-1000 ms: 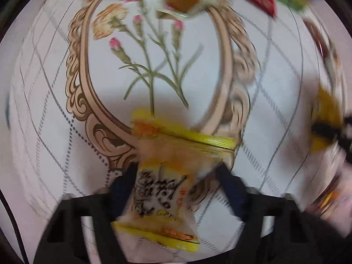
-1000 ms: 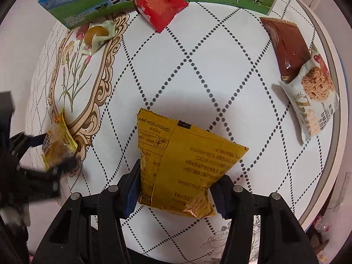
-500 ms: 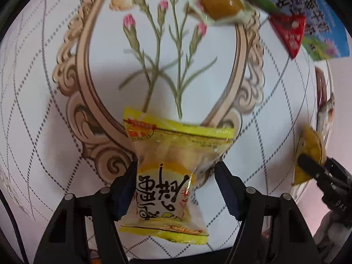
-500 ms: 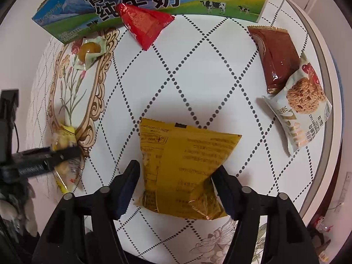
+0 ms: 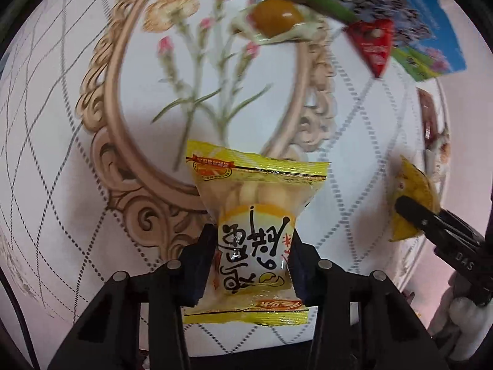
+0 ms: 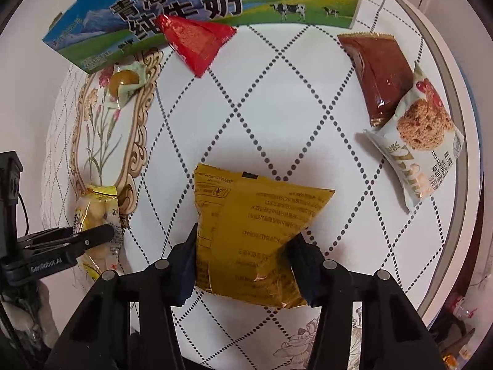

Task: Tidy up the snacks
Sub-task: 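Lower both yellow packs into the box and open both grippers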

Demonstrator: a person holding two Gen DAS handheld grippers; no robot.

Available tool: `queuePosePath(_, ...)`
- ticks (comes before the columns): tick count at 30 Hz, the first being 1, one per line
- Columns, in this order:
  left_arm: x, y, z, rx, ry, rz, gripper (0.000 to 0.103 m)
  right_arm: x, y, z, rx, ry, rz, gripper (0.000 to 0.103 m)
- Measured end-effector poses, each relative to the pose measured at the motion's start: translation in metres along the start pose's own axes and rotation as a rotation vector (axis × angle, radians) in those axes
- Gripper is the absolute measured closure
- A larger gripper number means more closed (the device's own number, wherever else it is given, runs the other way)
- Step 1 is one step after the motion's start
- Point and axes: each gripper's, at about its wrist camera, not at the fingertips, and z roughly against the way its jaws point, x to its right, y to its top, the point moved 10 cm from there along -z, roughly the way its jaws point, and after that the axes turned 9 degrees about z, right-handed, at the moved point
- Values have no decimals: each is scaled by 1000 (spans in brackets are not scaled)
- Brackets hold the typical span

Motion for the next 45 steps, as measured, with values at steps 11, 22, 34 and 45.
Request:
queuePosePath(11, 95, 53, 96, 102, -181, -73, 62, -14, 52, 73, 145, 115, 8, 52)
queuePosePath(22, 130, 206, 168, 272, -44, -172, 62, -21, 191, 158, 345, 113, 94, 52)
queuePosePath(34, 93, 281, 109, 119, 107, -109, 62, -30, 271, 79, 231, 119, 90, 52)
queuePosePath(45, 77, 281, 78, 61, 178, -100, 9, -32, 262, 23, 101, 158, 96, 3)
